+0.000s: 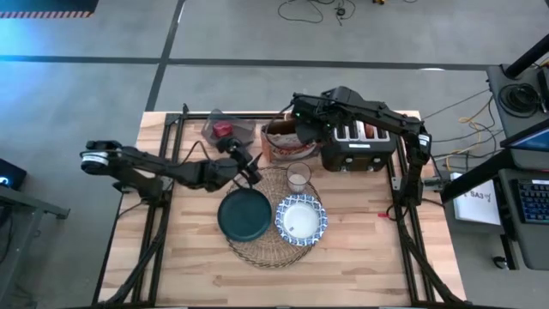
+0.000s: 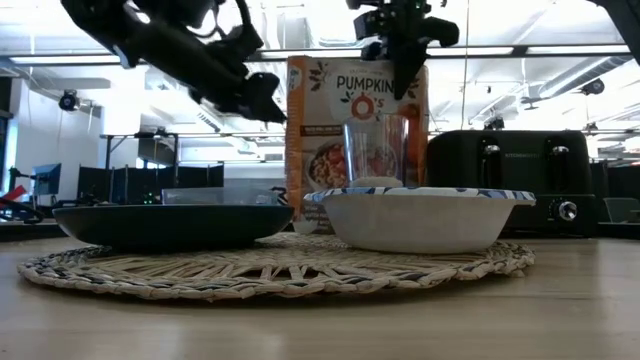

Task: Arrange a breakfast setting
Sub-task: Pour the cereal into the white patterned bowl

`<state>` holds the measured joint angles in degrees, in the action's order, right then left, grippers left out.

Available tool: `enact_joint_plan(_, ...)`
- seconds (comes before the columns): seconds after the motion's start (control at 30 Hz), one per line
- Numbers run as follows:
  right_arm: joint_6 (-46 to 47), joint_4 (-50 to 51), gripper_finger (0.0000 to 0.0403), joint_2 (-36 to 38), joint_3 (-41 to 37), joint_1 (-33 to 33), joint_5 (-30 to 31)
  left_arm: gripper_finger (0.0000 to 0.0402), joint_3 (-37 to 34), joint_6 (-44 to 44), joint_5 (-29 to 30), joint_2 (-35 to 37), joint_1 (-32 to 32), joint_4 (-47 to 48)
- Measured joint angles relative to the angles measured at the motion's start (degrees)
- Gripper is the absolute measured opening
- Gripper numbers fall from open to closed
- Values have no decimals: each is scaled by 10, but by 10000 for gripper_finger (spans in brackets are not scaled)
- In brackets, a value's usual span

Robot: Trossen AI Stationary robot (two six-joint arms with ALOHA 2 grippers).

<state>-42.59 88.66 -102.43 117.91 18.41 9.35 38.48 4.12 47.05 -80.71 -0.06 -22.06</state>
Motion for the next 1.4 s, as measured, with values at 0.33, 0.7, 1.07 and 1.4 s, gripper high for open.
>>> enact_joint_plan(0.33, -33, 15, 8, 0, -1, 0, 44, 211, 0, 38, -63, -45, 31, -95)
enact_joint_plan(0.7, -50, 14, 8, 0, -1, 0, 43, 211, -1, 47, -184, -45, 62, -127)
enact_joint_plan(1.07, -50, 11, 8, 0, -1, 0, 42, 211, -28, 2, -271, -45, 110, -134)
enact_joint_plan(1.4, -50, 0, 8, 0, -1, -2, 38, 211, -42, -17, -317, -45, 119, -187)
